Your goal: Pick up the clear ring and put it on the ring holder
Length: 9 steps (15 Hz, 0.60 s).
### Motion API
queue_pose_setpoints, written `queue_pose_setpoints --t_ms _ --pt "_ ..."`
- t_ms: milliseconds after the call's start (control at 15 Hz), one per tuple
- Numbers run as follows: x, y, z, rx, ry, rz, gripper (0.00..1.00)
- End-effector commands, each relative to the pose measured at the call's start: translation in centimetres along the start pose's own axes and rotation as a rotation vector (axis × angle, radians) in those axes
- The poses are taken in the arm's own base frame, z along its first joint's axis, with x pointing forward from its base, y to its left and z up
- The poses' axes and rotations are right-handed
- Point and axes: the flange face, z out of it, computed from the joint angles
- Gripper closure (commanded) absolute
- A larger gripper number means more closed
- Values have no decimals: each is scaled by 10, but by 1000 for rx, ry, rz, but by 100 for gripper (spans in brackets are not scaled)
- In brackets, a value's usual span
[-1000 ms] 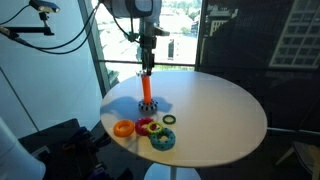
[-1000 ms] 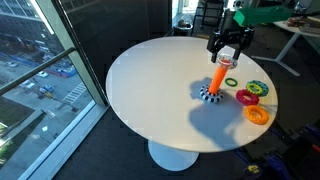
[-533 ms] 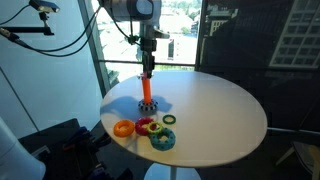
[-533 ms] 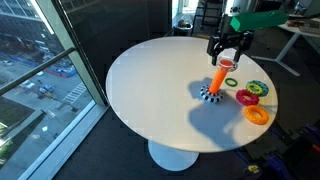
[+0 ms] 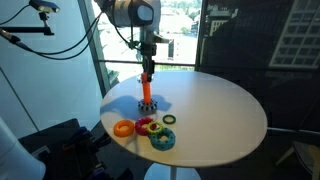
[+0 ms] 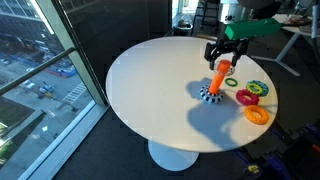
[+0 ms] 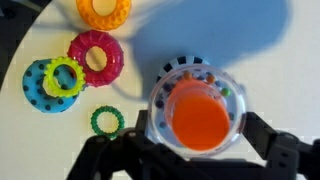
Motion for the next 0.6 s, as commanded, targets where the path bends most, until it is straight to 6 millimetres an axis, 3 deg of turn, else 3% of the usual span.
queue_pose_setpoints --t_ms 0,333,400,467,533 --pt "5 -1 3 -3 15 18 31" --pt "8 0 8 -2 13 23 31" --pt "9 0 9 -3 12 23 24" --pt "9 0 9 -5 11 23 2" --pt "9 0 10 -6 10 23 0"
